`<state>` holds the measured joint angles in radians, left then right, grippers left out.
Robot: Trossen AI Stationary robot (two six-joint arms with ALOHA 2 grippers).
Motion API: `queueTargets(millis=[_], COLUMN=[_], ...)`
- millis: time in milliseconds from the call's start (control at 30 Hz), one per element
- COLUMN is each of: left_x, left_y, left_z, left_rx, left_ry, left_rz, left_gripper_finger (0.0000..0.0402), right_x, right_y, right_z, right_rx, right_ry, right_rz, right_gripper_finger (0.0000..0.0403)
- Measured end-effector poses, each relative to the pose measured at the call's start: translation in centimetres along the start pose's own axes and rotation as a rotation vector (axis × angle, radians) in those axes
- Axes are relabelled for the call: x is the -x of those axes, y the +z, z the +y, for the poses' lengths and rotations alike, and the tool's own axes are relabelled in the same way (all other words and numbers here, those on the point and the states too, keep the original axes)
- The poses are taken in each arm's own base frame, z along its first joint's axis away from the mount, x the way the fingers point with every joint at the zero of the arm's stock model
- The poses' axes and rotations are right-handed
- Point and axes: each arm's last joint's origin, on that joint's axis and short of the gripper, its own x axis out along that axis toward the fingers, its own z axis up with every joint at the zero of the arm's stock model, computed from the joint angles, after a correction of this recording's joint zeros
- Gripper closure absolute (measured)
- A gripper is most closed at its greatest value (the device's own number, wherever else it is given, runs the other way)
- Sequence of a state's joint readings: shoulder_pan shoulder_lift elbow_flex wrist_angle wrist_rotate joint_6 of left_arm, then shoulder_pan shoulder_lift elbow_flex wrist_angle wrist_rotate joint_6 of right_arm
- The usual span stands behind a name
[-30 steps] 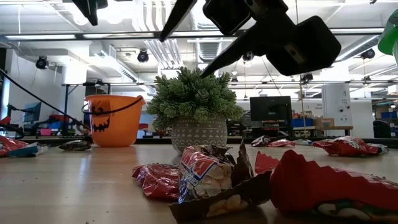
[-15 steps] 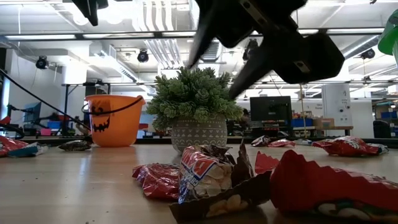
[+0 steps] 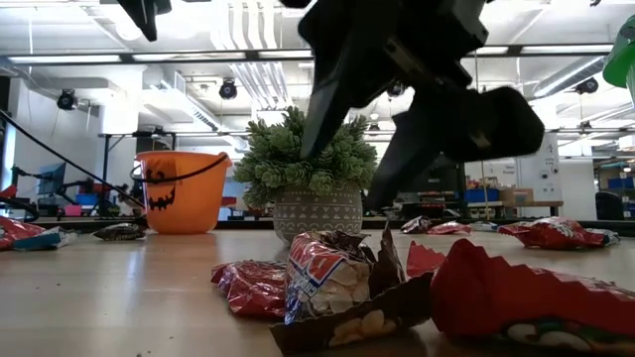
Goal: Sort candy
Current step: Put the brown chocolate into the black bucket
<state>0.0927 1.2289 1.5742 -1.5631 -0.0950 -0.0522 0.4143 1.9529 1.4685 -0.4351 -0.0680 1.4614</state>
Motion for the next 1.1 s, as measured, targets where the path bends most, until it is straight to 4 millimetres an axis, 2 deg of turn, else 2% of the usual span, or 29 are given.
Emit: queueTargets(millis=[100,1100], left_x=[0.00,0.00], left_y=[0.00,0.07], left_z=[0.00,-0.01], left_rx=[0.006,0.010], left_ry=[0.000,-0.001], left_rz=[0.000,-0.007], left_gripper_finger=[0.0249,0.0249], right_x=[-0.49,-0.65], right_y=[-0.16,-0.33], right_z=[0.13,-0.49], right_rx=[0.005,0.065], right_ry=[0.021,-0.028], right_rz=[0.010,-0.008], right_gripper_finger=[0.0218,0.0218])
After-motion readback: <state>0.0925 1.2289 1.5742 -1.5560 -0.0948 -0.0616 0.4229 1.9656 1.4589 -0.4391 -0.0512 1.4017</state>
